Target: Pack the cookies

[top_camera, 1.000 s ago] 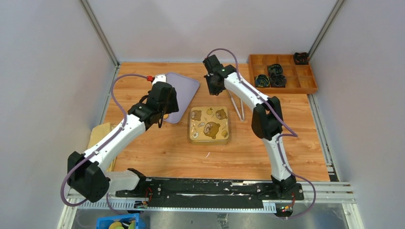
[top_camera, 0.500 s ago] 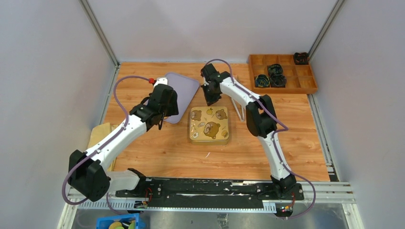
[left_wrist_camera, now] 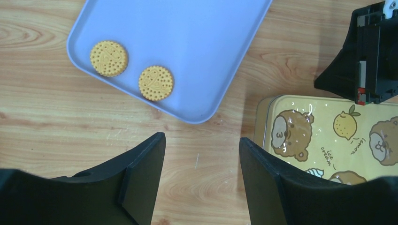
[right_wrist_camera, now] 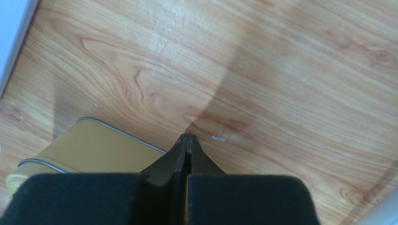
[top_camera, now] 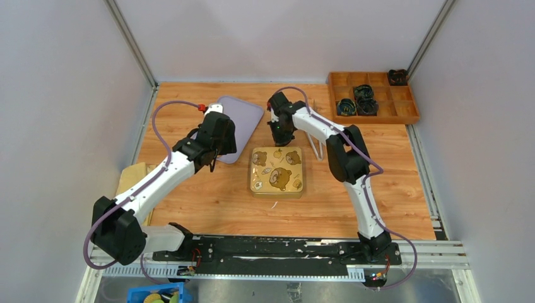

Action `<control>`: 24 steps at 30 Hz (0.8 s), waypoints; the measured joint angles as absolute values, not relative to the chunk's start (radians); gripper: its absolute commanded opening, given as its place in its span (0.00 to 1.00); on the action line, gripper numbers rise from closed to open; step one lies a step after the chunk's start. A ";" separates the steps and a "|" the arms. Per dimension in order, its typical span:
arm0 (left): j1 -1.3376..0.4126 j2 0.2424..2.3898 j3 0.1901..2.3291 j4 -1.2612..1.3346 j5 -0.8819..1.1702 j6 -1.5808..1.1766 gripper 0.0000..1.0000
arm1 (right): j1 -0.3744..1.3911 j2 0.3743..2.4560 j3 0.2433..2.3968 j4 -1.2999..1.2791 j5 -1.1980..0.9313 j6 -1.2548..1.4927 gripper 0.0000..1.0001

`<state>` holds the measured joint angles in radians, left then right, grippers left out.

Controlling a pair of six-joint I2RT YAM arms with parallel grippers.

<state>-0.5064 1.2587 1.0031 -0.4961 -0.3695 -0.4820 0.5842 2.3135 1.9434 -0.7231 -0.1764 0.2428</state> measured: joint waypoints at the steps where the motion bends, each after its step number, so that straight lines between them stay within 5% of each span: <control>1: -0.506 1.259 1.002 -0.496 -0.369 -0.482 0.65 | 0.585 2.307 1.931 -0.719 -0.177 0.243 0.00; 24: -0.506 1.142 0.934 -0.404 -0.258 -0.427 0.66 | 0.586 2.249 2.096 -0.733 0.119 0.229 0.00</control>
